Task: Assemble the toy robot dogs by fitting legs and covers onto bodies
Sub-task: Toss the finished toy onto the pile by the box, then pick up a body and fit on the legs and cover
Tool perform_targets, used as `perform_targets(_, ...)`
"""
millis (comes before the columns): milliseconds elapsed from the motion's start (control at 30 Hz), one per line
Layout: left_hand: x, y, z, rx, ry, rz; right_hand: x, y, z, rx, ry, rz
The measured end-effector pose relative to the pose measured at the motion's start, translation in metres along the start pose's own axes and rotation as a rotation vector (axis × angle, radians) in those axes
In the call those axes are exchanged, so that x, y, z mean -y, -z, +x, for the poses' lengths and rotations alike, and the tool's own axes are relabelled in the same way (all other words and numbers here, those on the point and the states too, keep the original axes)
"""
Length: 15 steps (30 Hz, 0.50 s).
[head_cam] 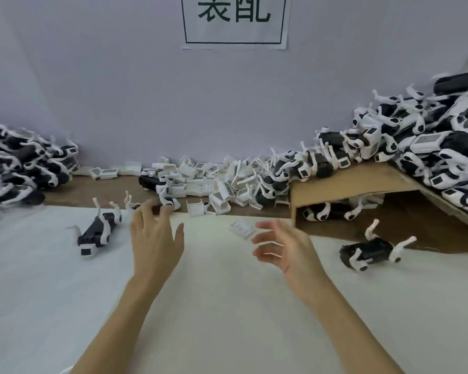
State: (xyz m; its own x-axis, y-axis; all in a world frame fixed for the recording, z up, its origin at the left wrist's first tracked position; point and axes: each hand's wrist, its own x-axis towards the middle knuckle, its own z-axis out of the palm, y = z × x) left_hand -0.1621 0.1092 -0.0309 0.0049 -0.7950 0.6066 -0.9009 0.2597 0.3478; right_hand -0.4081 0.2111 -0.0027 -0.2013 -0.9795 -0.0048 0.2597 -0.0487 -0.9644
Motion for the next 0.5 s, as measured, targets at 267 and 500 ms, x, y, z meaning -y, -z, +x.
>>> perform_targets(267,0.061,0.010,0.012,0.215,0.459,0.360,-0.028,-0.011,0.000,-0.016,-0.098,-0.008)
perform_targets(500,0.063,0.009,0.015,0.134,0.368,0.216,-0.029,-0.011,0.000,-0.026,-0.103,0.015)
